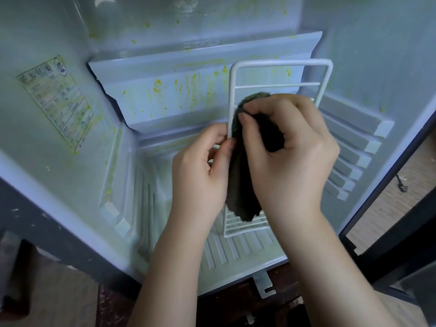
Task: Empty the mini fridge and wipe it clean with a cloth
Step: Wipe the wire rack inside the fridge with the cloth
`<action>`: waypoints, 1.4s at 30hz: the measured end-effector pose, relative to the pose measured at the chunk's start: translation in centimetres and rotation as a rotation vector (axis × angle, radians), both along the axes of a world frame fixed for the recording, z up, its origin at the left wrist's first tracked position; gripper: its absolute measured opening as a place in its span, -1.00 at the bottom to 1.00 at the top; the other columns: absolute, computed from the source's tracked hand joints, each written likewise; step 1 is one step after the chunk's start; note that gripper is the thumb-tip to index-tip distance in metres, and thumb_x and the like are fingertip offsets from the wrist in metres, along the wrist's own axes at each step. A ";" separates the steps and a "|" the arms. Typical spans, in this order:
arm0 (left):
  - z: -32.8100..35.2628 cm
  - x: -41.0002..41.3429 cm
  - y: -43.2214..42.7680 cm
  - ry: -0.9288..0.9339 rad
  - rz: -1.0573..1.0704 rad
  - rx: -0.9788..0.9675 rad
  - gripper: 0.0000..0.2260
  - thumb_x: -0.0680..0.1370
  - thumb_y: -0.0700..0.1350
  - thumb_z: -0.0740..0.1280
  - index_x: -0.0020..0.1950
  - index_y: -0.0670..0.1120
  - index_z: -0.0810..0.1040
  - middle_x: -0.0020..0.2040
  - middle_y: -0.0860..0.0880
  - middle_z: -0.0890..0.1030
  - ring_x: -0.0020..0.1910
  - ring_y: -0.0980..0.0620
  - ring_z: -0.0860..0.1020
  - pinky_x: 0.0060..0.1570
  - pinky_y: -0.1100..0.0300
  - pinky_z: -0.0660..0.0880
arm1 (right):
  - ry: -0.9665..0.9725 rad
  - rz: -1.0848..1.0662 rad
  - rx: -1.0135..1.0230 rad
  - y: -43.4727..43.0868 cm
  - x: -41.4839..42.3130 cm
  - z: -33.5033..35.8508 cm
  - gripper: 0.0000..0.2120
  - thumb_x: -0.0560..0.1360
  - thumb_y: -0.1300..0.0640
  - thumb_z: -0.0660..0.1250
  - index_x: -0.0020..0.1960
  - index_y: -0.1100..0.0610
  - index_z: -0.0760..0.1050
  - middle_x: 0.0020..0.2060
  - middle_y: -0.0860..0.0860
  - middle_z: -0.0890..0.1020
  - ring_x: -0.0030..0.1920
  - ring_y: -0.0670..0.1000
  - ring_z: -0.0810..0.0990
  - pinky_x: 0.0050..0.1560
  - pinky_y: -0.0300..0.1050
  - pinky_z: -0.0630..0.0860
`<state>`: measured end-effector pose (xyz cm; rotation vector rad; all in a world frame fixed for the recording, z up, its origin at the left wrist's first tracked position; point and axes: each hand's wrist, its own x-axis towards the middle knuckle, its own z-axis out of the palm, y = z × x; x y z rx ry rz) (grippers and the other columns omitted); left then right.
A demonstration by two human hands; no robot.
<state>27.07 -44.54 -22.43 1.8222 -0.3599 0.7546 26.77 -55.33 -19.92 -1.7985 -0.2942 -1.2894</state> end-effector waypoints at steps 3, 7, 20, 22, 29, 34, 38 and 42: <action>0.2 -0.1 -0.1 -0.003 -0.007 -0.024 -0.90 0.57 -0.08 0.28 -0.08 0.09 0.56 -0.15 0.09 0.66 -0.15 0.10 0.65 -0.22 0.22 0.56 | 0.096 -0.057 0.070 -2.3 1.2 0.1 -0.93 0.44 0.23 0.38 -0.09 0.11 0.60 -0.15 -0.03 0.62 -0.15 -0.14 0.54 -0.07 -0.42 0.39; 0.4 -0.4 -0.3 0.011 -0.041 -0.036 -0.86 0.56 -0.14 0.28 -0.10 0.10 0.54 -0.16 0.11 0.64 -0.14 0.12 0.65 -0.20 0.20 0.61 | 0.133 -0.063 0.141 -2.7 1.3 0.3 -0.82 0.43 0.21 0.39 0.02 0.10 0.54 -0.14 -0.11 0.58 -0.14 -0.14 0.54 -0.10 -0.44 0.38; -0.1 -0.1 1.7 0.052 0.045 -0.025 -0.78 0.57 -0.08 0.25 -0.16 0.25 0.51 -0.22 0.12 0.61 -0.22 0.10 0.58 -0.21 -0.20 0.58 | 0.027 0.253 -0.090 1.2 1.0 -2.2 -0.76 0.46 0.37 0.37 0.10 0.21 0.61 0.07 0.03 0.64 0.12 0.00 0.56 0.21 -0.21 0.42; -0.3 0.0 1.4 0.048 0.062 -0.048 -0.81 0.56 -0.06 0.27 -0.16 0.25 0.52 -0.22 0.10 0.63 -0.22 0.09 0.59 -0.21 -0.16 0.59 | 0.028 0.217 -0.111 0.8 1.3 -2.3 -0.77 0.47 0.37 0.36 0.10 0.22 0.60 0.06 0.05 0.63 0.11 0.04 0.56 0.20 -0.21 0.42; -0.7 0.7 0.8 0.084 0.058 -0.238 -0.87 0.59 -0.16 0.29 -0.07 0.07 0.56 -0.15 0.02 0.66 -0.09 0.09 0.67 -0.17 0.13 0.64 | 0.140 0.079 0.020 -2.6 3.3 -4.2 -0.71 0.44 0.40 0.35 0.13 0.20 0.58 0.07 0.00 0.63 0.12 0.00 0.58 0.21 -0.20 0.45; -0.3 1.4 0.9 0.064 0.141 -0.250 -0.81 0.61 -0.21 0.29 -0.08 0.07 0.57 -0.18 0.06 0.65 -0.17 0.17 0.65 -0.21 0.23 0.60 | 0.100 0.157 -0.057 -1.3 2.1 -4.0 -0.69 0.44 0.40 0.37 0.15 0.20 0.59 0.08 0.02 0.64 0.15 0.00 0.58 0.24 -0.23 0.43; -0.5 1.8 1.0 0.042 0.184 -0.167 -0.89 0.56 -0.02 0.26 -0.09 0.09 0.58 -0.19 0.06 0.66 -0.20 0.11 0.58 -0.13 0.05 0.55 | 0.118 0.252 -0.191 1.2 1.1 -4.4 -0.58 0.45 0.42 0.32 0.29 0.24 0.50 0.23 0.09 0.57 0.25 0.02 0.48 0.33 -0.24 0.32; -0.6 1.9 1.4 0.106 0.147 -0.168 -0.79 0.54 0.14 0.19 -0.07 0.11 0.57 -0.13 -0.02 0.65 -0.11 -0.07 0.60 -0.04 -0.19 0.57 | 0.087 0.241 -0.235 1.7 1.1 -4.8 -0.58 0.46 0.44 0.30 0.30 0.26 0.48 0.26 0.09 0.55 0.24 0.05 0.48 0.32 -0.17 0.35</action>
